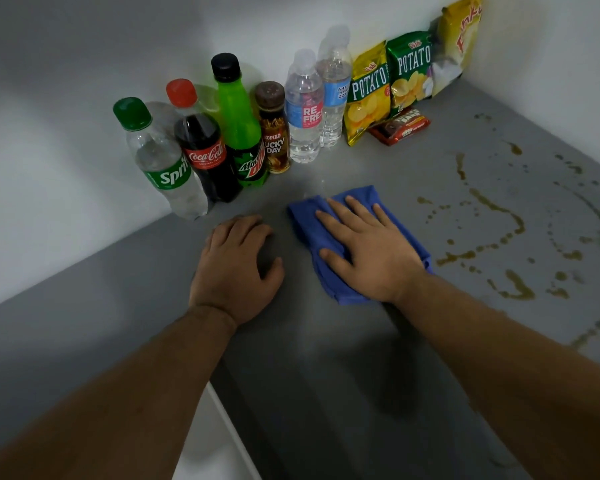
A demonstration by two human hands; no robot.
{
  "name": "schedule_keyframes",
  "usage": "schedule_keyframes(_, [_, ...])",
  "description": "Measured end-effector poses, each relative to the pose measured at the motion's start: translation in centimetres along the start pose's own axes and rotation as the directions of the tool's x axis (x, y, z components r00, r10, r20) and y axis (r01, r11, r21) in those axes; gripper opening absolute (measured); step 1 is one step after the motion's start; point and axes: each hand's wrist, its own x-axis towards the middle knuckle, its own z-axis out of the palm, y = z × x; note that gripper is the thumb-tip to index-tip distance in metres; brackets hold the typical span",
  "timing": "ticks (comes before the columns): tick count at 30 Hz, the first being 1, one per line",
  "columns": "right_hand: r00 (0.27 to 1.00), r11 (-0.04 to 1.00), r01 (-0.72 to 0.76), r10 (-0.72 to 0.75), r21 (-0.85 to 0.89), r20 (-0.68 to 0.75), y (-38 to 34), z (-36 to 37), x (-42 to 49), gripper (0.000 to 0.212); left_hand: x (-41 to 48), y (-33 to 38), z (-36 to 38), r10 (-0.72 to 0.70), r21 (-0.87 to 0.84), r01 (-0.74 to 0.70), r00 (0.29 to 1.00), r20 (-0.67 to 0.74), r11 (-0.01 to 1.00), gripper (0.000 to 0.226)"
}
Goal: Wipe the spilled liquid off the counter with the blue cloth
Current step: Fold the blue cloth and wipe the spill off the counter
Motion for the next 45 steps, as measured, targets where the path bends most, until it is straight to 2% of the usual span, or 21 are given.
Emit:
schedule_keyframes(3, [1.000, 1.000, -0.008, 0.008, 0.028, -0.018, 2.5, -0.5, -1.4, 0.066, 0.0, 0.0, 0.0, -0.008, 0.016, 0.008, 1.000, 0.007, 1.000, 0.055])
schedule_keyframes(7, [0.985, 0.986, -0.167, 0.166, -0.015, -0.042, 3.3, -0.7, 0.9, 0.068, 0.0, 0.2, 0.0, -0.015, 0.023, 0.014, 1.000, 0.024, 1.000, 0.057])
schedule_keyframes(11, [0.955, 0.957, -0.291, 0.291, 0.018, -0.049, 1.3, -0.2, 2.6, 0.066, 0.0, 0.5, -0.3, -0.022, 0.027, 0.021, 0.999, 0.048, 0.999, 0.058])
schedule_keyframes(13, [0.964, 0.964, -0.263, 0.264, 0.026, -0.040, 0.1, 0.1, 1.4, 0.068, 0.0, 0.7, -0.5, -0.026, 0.016, 0.025, 0.998, 0.049, 1.000, 0.059])
schedule_keyframes(16, [0.990, 0.991, -0.134, 0.135, 0.024, -0.036, -1.4, 0.5, -3.2, 0.068, -0.1, 1.0, -0.8, -0.030, 0.006, 0.030, 0.998, 0.052, 1.000, 0.059])
schedule_keyframes(19, [0.998, 0.998, -0.053, 0.053, 0.025, -0.036, -0.2, 1.0, -8.3, 0.065, -0.2, 1.1, -0.9, -0.018, 0.003, 0.018, 0.999, 0.051, 1.000, 0.058])
schedule_keyframes(23, [0.989, 0.990, -0.140, 0.141, 0.022, -0.041, 3.5, 0.2, -10.0, 0.065, -0.4, 1.3, -0.9, 0.005, 0.024, -0.006, 0.998, 0.055, 1.000, 0.059])
schedule_keyframes(28, [0.958, 0.959, -0.281, 0.282, 0.023, -0.046, 1.9, 0.6, -8.3, 0.065, -0.6, 1.8, -1.1, 0.015, 0.116, -0.023, 0.998, 0.069, 0.993, 0.063])
schedule_keyframes(32, [0.977, 0.977, -0.207, 0.209, 0.042, -0.040, -1.1, 1.5, -12.0, 0.067, -1.0, 3.6, -1.6, 0.018, 0.151, -0.027, 0.998, 0.065, 0.988, 0.064])
schedule_keyframes(36, [0.996, 0.996, -0.078, 0.081, 0.051, -0.048, -0.7, 2.2, -17.7, 0.061, -2.9, 8.5, -1.3, 0.095, 0.088, -0.097, 0.995, 0.027, 0.991, 0.055])
schedule_keyframes(38, [0.997, 0.997, -0.056, 0.059, 0.060, -0.050, 1.3, 1.9, -19.0, 0.060, -5.0, 11.4, -0.6, 0.086, 0.009, -0.086, 0.996, -0.002, 0.996, 0.048])
schedule_keyframes(42, [0.990, 0.990, -0.133, 0.135, 0.050, -0.039, 3.3, 1.2, -17.4, 0.060, -10.0, 16.6, 1.3, -0.043, -0.128, 0.036, 0.998, -0.050, 0.991, 0.038])
schedule_keyframes(45, [0.976, 0.976, -0.214, 0.215, 0.036, -0.034, 2.2, 1.4, -16.6, 0.063, -13.1, 18.6, 2.7, -0.090, -0.146, 0.083, 0.995, -0.038, 0.986, 0.039])
